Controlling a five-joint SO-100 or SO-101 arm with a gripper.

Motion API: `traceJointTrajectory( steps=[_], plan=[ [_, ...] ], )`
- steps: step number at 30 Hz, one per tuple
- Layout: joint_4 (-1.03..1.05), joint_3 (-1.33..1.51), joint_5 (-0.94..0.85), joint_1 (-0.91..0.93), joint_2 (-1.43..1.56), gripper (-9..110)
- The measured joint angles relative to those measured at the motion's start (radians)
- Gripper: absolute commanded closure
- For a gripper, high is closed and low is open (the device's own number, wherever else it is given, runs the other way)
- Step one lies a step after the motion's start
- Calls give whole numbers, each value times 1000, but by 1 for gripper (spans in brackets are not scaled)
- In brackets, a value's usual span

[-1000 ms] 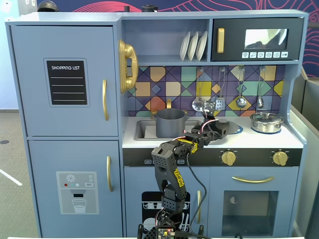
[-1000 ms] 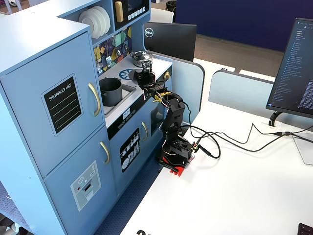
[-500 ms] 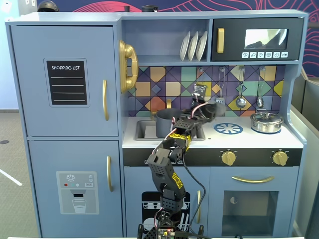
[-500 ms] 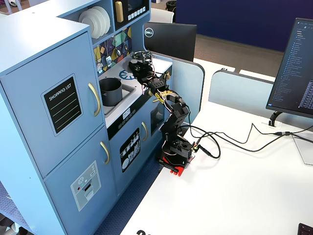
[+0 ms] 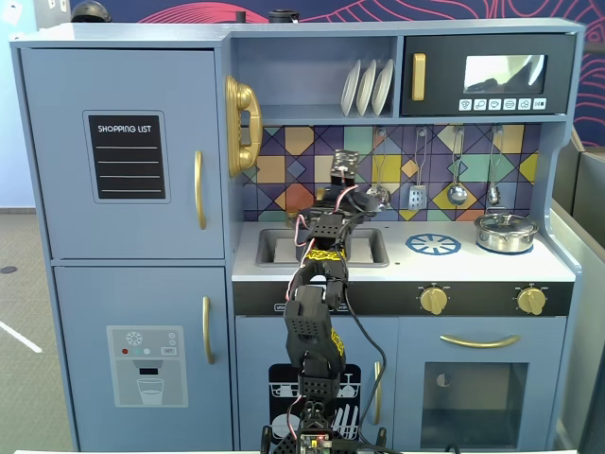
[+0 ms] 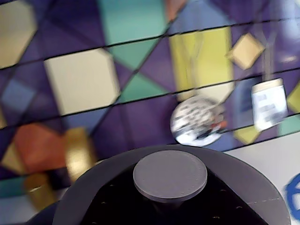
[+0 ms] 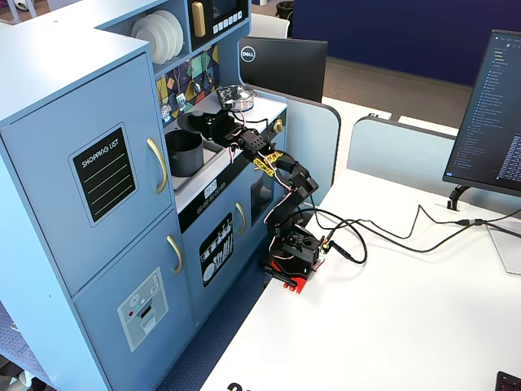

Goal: Pick up the lid from the counter and put it on the gray recipient

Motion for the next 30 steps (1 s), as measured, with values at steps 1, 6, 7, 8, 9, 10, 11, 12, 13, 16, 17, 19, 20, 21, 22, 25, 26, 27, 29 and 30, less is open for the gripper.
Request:
traceJointTrajectory(
  steps=[1,6,7,8,9,10,11,12,13,16,17,19,20,21,22,25,26,27,29,30],
  plan=[
    [6,0,3,-14,3,102],
    [23,0,3,-63,3,102],
    [23,0,3,-71,3,102],
    [26,0,3,-78,3,102],
    [28,0,3,-86,3,102],
    [28,0,3,-94,3,102],
    [28,0,3,-100,3,102],
    [28,0,3,-107,3,102],
    [28,0,3,-114,3,102],
    [28,0,3,-127,3,102],
    [28,0,3,-130,3,102],
    [28,0,2,-137,0,102],
    [28,0,0,-140,-5,102],
    [28,0,-3,-143,-11,102],
    [28,0,-8,-146,-17,102],
    [8,0,-18,-149,-44,102],
    [2,0,-23,-149,-55,102],
    [-5,0,-25,-149,-64,102],
    [-14,0,-29,-146,-83,102],
    [-20,0,-32,-141,-91,102]
  ],
)
